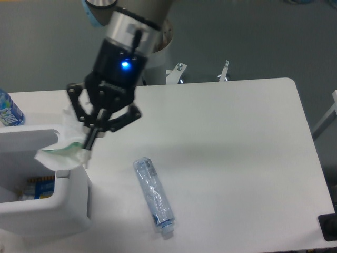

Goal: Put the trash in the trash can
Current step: 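Lift the tissue and carry it over the white bin, then open the gripper to drop the tissue into the bin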

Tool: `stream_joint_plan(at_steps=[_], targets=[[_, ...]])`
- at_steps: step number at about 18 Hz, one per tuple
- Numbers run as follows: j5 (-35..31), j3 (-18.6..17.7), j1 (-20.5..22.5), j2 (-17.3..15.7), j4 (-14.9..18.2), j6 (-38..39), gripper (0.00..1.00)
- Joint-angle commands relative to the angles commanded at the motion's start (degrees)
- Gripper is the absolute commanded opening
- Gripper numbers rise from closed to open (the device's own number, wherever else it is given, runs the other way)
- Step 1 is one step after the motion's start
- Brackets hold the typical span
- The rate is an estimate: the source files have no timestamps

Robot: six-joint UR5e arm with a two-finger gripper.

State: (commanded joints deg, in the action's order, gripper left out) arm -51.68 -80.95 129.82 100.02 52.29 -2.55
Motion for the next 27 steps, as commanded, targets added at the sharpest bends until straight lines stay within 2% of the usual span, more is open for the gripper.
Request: stream_joint_plan(at_steps=[3, 7, 8, 9, 11, 12, 19, 22, 25, 27], targets=[[0.00, 0.00, -3.60, 1.93, -0.17, -0.61, 0.00], [-0.09, 0.35, -6.16, 4.31, -1.49, -0.70, 0.00], [-0.09, 0.44, -6.34, 4.83, -1.84, -0.70, 0.03], [-0.09, 0.35, -6.34, 5.01, -2.37, -0.79, 0.20], [-0.17, 0.35, -6.34, 5.63, -3.86, -1.66, 0.71], [-0.26, 0.26, -6.34, 5.72, -3.95, -2.89, 0.80], [-0.88, 0.52, -5.20, 5.45, -3.87, -3.43, 0.98], [-0.88, 1.57, -0.73, 5.54, -3.87, -3.25, 0.99], [-0.88, 2.98, 2.61, 7.38, -4.04, -3.51, 0.99], [-3.75, 2.73, 4.46, 7.48, -4.48, -3.78, 0.99]])
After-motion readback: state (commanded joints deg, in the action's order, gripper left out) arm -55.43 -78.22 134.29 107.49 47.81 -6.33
